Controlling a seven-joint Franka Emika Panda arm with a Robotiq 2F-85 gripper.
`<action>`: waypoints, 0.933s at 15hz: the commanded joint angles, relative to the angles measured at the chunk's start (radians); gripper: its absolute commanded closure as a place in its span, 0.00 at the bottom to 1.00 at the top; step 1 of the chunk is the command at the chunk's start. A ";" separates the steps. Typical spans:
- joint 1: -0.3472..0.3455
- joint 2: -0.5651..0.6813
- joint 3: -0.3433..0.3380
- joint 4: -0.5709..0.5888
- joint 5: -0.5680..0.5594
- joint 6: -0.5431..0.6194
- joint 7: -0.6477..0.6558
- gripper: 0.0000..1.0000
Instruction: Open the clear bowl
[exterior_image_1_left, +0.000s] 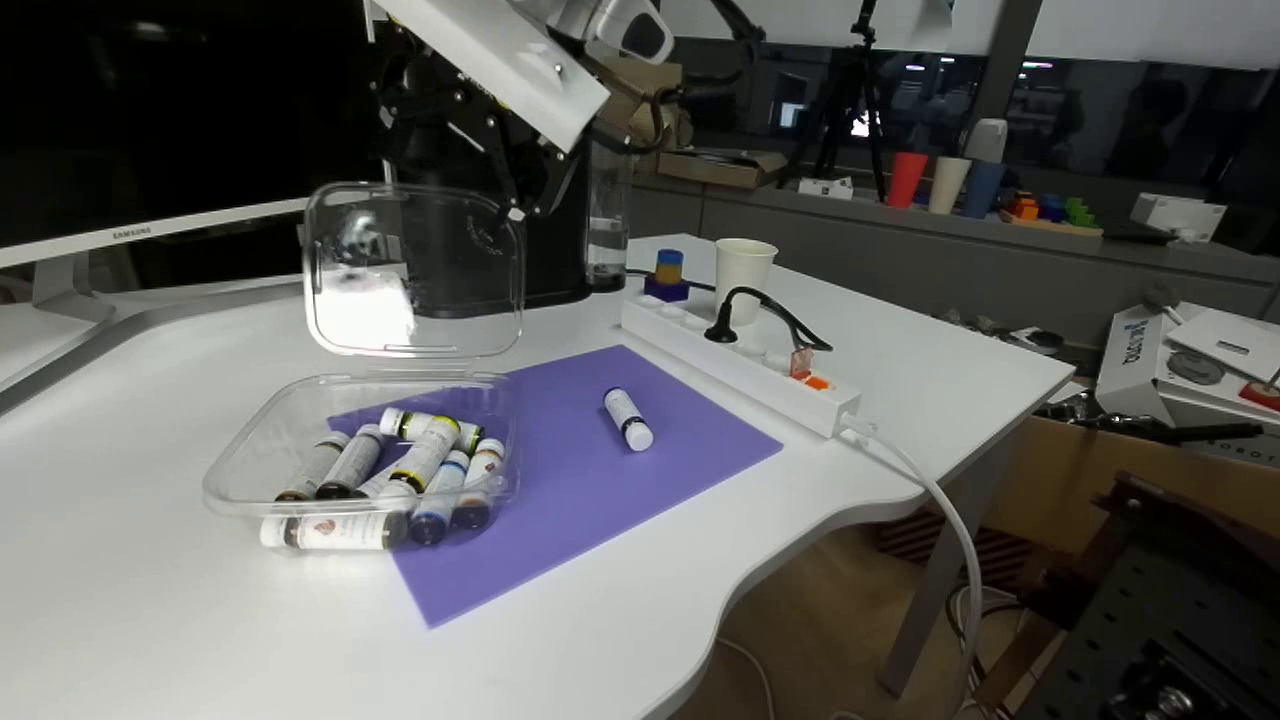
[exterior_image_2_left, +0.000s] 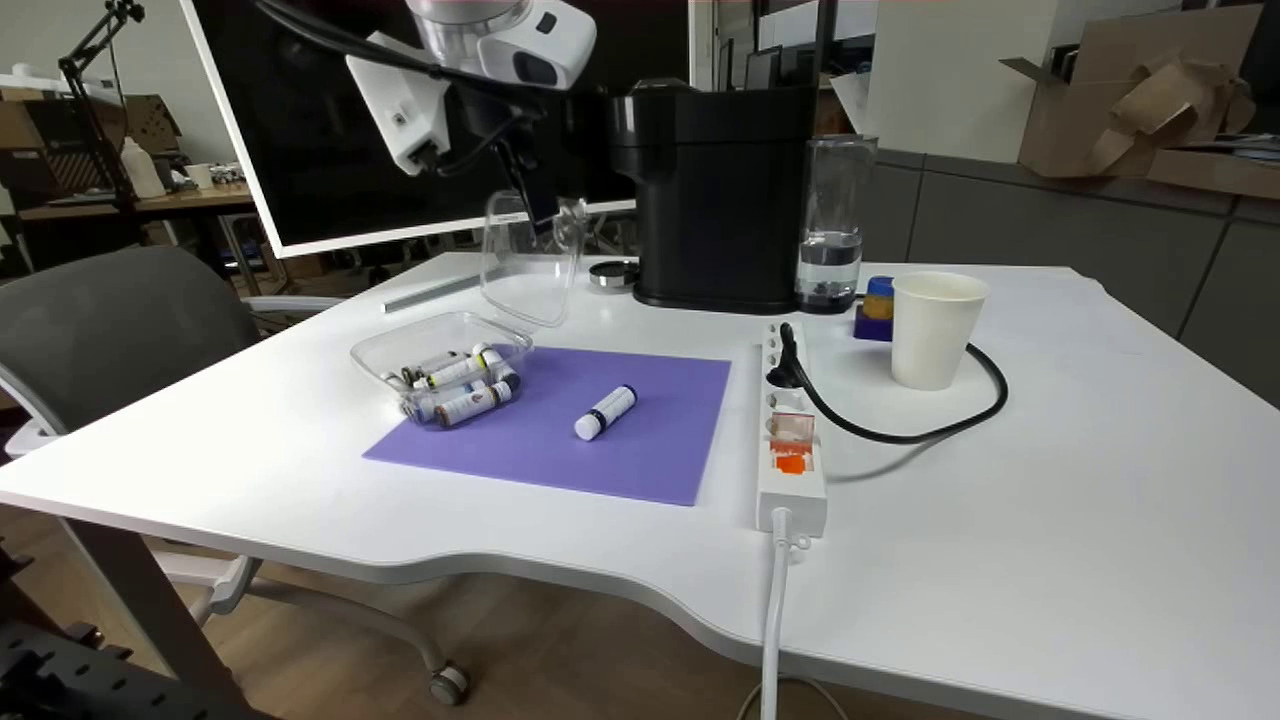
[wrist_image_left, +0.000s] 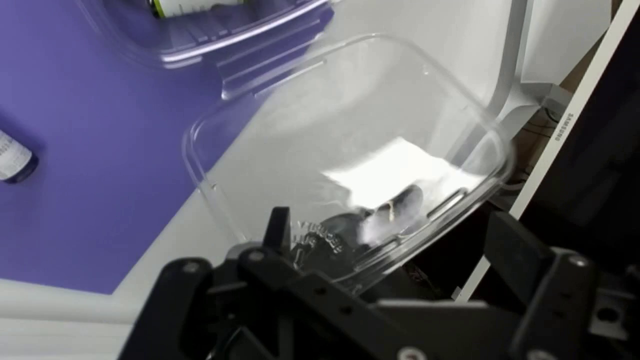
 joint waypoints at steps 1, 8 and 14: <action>0.004 -0.002 -0.011 0.024 0.001 0.047 -0.023 0.00; 0.222 -0.025 -0.202 -0.167 -0.167 0.143 0.188 0.00; 0.514 -0.025 -0.515 -0.367 -0.242 0.118 0.251 0.00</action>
